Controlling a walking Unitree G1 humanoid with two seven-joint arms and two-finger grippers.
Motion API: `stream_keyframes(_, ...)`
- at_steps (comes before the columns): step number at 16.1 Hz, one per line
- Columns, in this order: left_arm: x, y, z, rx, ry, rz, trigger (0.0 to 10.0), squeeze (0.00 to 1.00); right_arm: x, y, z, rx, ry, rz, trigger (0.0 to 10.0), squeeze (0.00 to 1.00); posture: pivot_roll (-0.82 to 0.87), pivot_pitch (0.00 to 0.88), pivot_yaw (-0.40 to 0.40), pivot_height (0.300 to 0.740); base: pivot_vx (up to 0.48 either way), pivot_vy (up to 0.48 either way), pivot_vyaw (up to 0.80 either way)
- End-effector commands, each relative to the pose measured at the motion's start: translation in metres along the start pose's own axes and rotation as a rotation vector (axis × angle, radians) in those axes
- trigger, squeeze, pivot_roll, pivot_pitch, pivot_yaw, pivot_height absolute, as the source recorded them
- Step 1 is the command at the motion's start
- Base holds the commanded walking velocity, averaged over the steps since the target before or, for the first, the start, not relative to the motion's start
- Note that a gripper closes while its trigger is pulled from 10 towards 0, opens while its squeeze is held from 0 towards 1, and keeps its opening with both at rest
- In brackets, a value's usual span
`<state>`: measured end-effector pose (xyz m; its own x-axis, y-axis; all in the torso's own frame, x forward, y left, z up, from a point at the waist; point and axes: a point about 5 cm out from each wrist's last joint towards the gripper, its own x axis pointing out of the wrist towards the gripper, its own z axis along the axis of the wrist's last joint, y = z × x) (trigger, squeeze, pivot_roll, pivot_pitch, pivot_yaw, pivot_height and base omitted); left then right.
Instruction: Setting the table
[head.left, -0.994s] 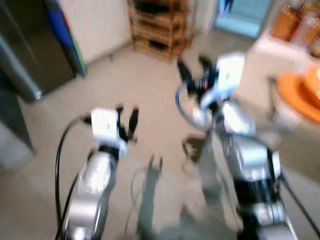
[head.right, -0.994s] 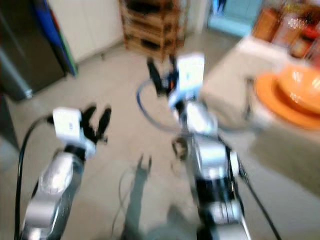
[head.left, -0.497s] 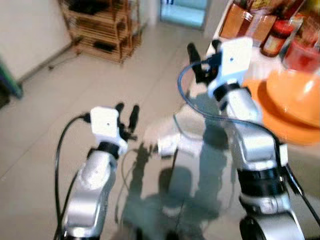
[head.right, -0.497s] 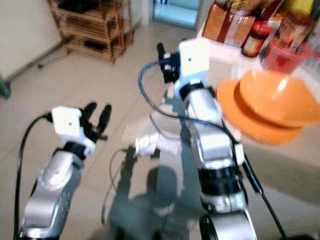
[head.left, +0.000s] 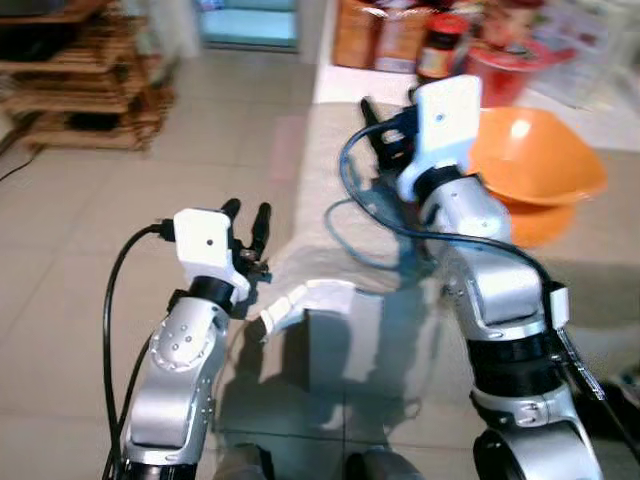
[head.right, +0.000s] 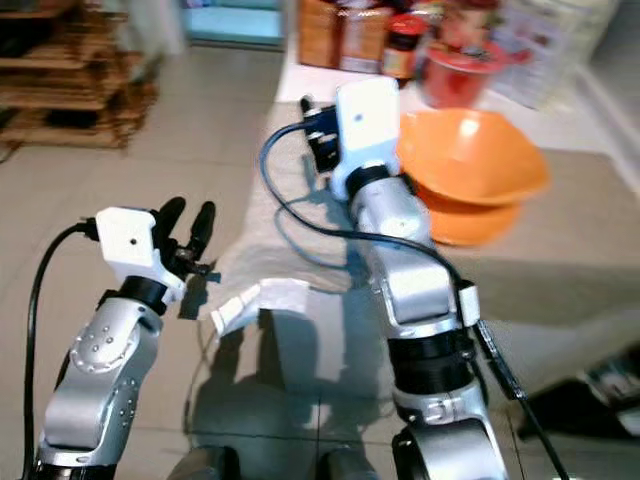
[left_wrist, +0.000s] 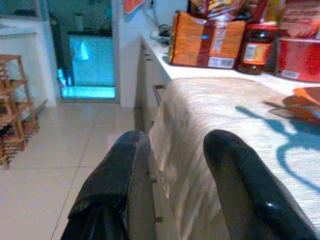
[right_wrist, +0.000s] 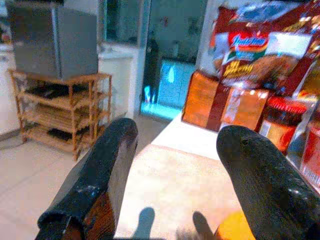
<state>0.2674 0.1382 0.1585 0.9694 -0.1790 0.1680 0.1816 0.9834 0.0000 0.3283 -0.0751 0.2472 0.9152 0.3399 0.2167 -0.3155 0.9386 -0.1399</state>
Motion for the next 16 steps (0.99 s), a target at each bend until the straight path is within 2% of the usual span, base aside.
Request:
stream_keyframes(1,-0.001,0.001,-0.002,0.004,0.012,0.010,10.0,0.00,0.000,0.007,0.006,-0.004,0.000,0.044,10.0,0.00,-0.07,0.093,0.001,0.740,0.000,0.000,0.00)
stream_keyframes(2,-0.001,0.001,-0.002,0.006,0.013,0.012,10.0,0.00,-0.001,0.015,0.000,-0.032,0.048,0.099,10.0,0.00,-0.07,0.091,-0.001,0.740,0.000,0.000,0.00)
stream_keyframes(3,-0.001,0.001,-0.002,0.011,0.014,0.014,10.0,0.00,-0.002,0.021,-0.009,-0.052,0.142,0.117,10.0,0.00,-0.07,0.090,-0.004,0.740,0.000,0.000,0.00)
stream_keyframes(5,-0.001,0.001,-0.002,0.013,0.015,0.015,10.0,0.00,-0.001,0.015,-0.017,-0.076,0.228,0.044,10.0,0.00,-0.07,0.089,-0.007,0.740,0.000,0.000,0.00)
stream_keyframes(7,-0.001,0.000,-0.003,0.014,0.018,0.014,10.0,0.00,-0.001,-0.003,-0.018,-0.081,0.302,-0.052,10.0,0.00,-0.07,0.092,-0.010,0.740,0.000,0.000,0.00)
stream_keyframes(10,-0.003,-0.003,-0.001,0.014,0.020,0.011,10.0,0.00,-0.002,-0.007,-0.011,-0.067,0.329,-0.066,10.0,0.00,-0.08,0.130,-0.010,0.740,0.000,0.000,0.00)
stream_keyframes(12,-0.010,-0.007,-0.002,0.009,0.031,0.007,10.0,0.00,-0.010,0.000,-0.004,0.009,0.324,-0.001,10.0,0.00,-0.09,0.179,-0.018,0.740,0.000,0.000,0.00)
stream_keyframes(14,-0.014,-0.010,-0.005,0.002,0.050,0.008,10.0,0.00,-0.016,0.008,-0.002,-0.002,0.339,0.043,10.0,0.00,-0.09,0.199,-0.018,0.740,0.000,0.000,0.00)
stream_keyframes(16,-0.016,-0.013,-0.005,-0.006,0.054,0.002,10.0,0.00,-0.022,0.003,-0.008,-0.051,0.430,0.009,10.0,0.00,-0.10,0.212,-0.015,0.740,0.000,0.000,0.00)
